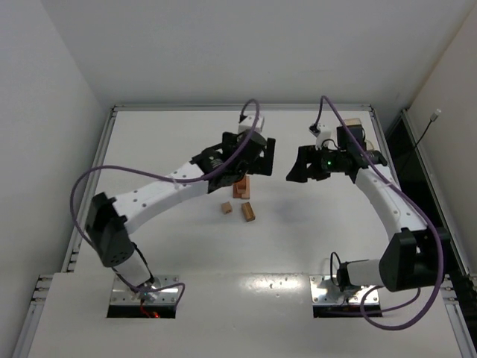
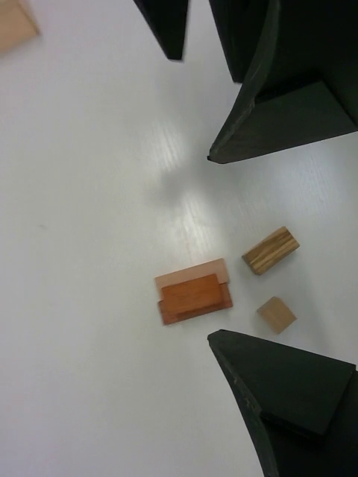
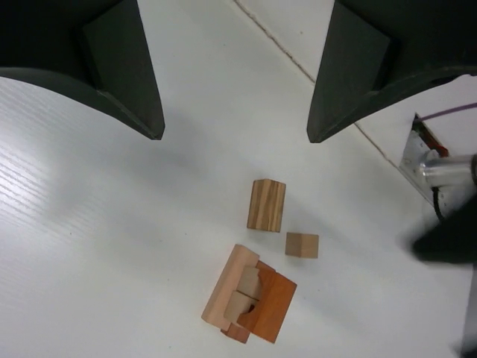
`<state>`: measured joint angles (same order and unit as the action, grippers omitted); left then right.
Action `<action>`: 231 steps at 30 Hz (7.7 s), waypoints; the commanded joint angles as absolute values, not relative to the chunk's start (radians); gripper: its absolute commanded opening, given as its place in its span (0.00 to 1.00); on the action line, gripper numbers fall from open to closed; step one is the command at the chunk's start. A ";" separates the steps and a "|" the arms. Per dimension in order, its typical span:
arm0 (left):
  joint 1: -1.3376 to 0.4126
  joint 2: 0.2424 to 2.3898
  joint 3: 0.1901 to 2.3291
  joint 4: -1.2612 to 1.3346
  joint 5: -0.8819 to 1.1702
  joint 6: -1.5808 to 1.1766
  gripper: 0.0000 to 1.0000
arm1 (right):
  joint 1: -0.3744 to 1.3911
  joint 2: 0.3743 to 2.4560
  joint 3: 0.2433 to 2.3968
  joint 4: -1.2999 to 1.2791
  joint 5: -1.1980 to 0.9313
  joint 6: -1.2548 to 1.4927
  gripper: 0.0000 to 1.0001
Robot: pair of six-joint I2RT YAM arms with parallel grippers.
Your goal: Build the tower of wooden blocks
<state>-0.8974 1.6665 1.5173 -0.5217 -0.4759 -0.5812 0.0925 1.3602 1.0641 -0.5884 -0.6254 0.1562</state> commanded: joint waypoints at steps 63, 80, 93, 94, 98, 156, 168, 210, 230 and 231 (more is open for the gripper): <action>-0.133 1.333 1.207 -0.496 -0.089 -0.387 1.00 | 0.499 2.192 1.756 -0.724 -0.250 0.229 0.38; -0.124 1.315 1.170 -0.486 -0.107 -0.414 1.00 | 0.489 2.111 1.687 -0.713 -0.161 0.248 0.29; -0.175 1.396 1.088 -0.468 0.051 -0.457 0.65 | 0.492 1.933 1.553 -0.661 -0.127 0.249 0.10; -0.195 1.411 1.088 -0.468 0.051 -0.457 0.53 | 0.492 1.933 1.552 -0.661 -0.127 0.249 0.10; -0.308 1.518 1.132 -0.457 0.051 -0.466 0.32 | 0.492 1.878 1.517 -0.652 -0.091 0.238 0.10; -0.491 1.977 1.506 -0.531 0.069 -0.466 0.58 | 0.437 1.779 1.420 -0.614 -0.106 0.216 0.58; -0.491 1.987 1.516 -0.531 0.060 -0.466 0.63 | 0.437 1.779 1.420 -0.614 -0.115 0.216 0.58; -0.157 1.388 1.103 -0.482 -0.146 -0.509 0.99 | 0.680 1.547 1.041 -0.463 -0.158 0.253 0.63; -0.002 1.328 1.031 -0.463 -0.100 -0.518 0.99 | 0.773 1.765 1.150 -0.477 0.057 0.479 0.54; -0.002 1.328 1.031 -0.463 -0.088 -0.518 0.99 | 0.785 1.779 1.163 -0.489 0.057 0.479 0.54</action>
